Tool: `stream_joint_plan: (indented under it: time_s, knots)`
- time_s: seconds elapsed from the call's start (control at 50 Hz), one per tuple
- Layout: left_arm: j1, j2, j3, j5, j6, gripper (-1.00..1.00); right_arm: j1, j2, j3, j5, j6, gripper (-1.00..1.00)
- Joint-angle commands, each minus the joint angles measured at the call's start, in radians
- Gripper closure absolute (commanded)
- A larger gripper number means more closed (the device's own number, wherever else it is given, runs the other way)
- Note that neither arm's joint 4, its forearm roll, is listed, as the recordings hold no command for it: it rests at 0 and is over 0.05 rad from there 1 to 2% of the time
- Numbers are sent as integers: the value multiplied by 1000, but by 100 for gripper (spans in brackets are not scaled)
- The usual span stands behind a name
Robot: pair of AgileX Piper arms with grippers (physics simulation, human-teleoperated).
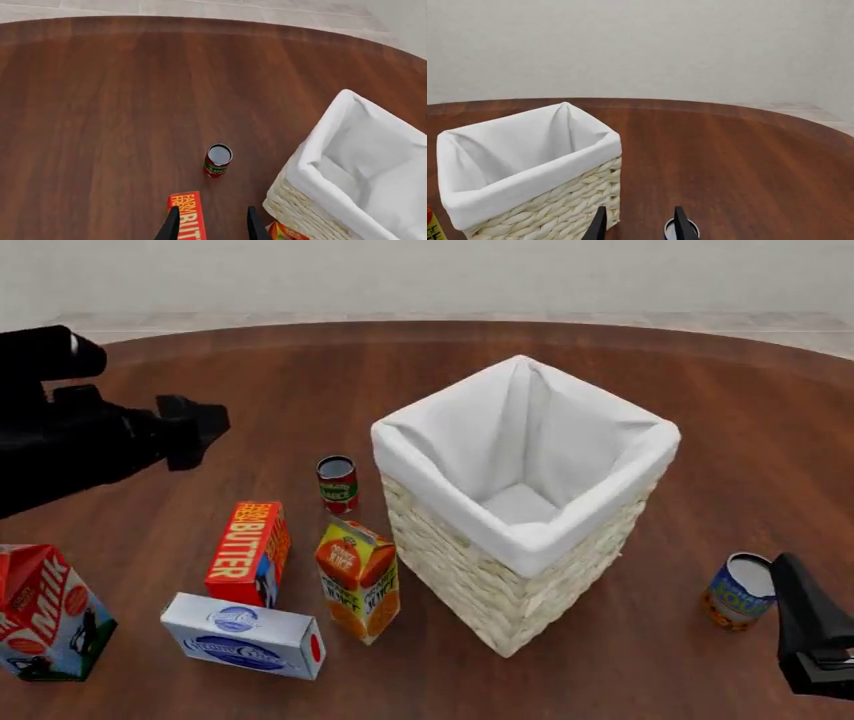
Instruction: Pick up the tomato sauce, and put it in the basket.
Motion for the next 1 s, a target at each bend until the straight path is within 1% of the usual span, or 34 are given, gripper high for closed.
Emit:
stream_joint_plan:
  time_s: [0.02,0.12,0.18,0.28,0.4,0.48,0.62,0.82,1.0]
  knots:
    - [-29,65,-53,19,11,-100,0,-4,0,4,1,-100]
    - [-45,91,-77,31,26,-100,0,-4,0,4,0,-100]
    - [-47,112,-89,34,51,-100,0,-4,0,4,0,-100]
    - [-56,134,-106,39,47,-100,0,-4,0,4,1,-100]
    - [-61,167,-131,55,60,-100,0,-4,0,4,1,-100]
    - [-59,185,-168,82,58,-100,0,-4,0,4,1,-100]
    - [-53,211,-204,107,69,-100,0,-4,0,4,1,-100]
    - [-48,258,-221,103,85,-100,0,-4,0,4,1,-100]
    - [-47,287,-226,90,86,-100,0,-4,0,4,1,-100]
